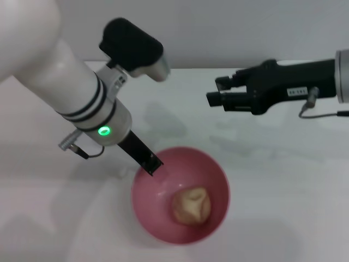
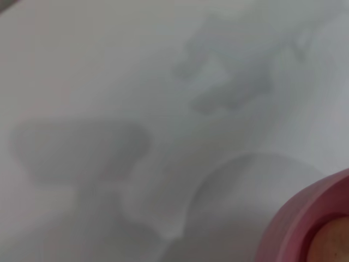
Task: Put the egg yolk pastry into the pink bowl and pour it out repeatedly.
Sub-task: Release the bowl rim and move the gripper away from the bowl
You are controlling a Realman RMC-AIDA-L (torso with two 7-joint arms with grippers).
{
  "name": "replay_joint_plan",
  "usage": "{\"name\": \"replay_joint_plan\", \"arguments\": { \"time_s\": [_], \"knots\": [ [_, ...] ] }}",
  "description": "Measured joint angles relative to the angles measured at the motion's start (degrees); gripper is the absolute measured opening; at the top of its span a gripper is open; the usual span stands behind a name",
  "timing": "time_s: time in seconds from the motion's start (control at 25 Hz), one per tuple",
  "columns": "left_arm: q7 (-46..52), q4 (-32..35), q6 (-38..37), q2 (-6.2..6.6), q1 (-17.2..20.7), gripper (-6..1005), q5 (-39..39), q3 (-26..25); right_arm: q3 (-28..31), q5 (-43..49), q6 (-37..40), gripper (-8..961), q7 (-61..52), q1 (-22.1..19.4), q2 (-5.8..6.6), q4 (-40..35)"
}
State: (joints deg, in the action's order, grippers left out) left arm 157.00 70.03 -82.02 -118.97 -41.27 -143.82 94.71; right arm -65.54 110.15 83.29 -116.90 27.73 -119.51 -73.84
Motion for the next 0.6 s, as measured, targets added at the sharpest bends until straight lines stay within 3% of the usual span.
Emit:
{"name": "replay_joint_plan", "arguments": {
  "time_s": [0.4,0.6],
  "knots": [
    [2.3,-0.5,3.2,-0.03,0.1,34,0.3,1.9,1.6,-1.3,-0.4,398,0.5,-0.6,0.19,3.2],
    [2.6,-0.5,4.4,0.29,0.5,190,0.5,0.0,3.3,-1.4,-1.6,398,0.5,-1.2,0.27,4.5]
  ]
}}
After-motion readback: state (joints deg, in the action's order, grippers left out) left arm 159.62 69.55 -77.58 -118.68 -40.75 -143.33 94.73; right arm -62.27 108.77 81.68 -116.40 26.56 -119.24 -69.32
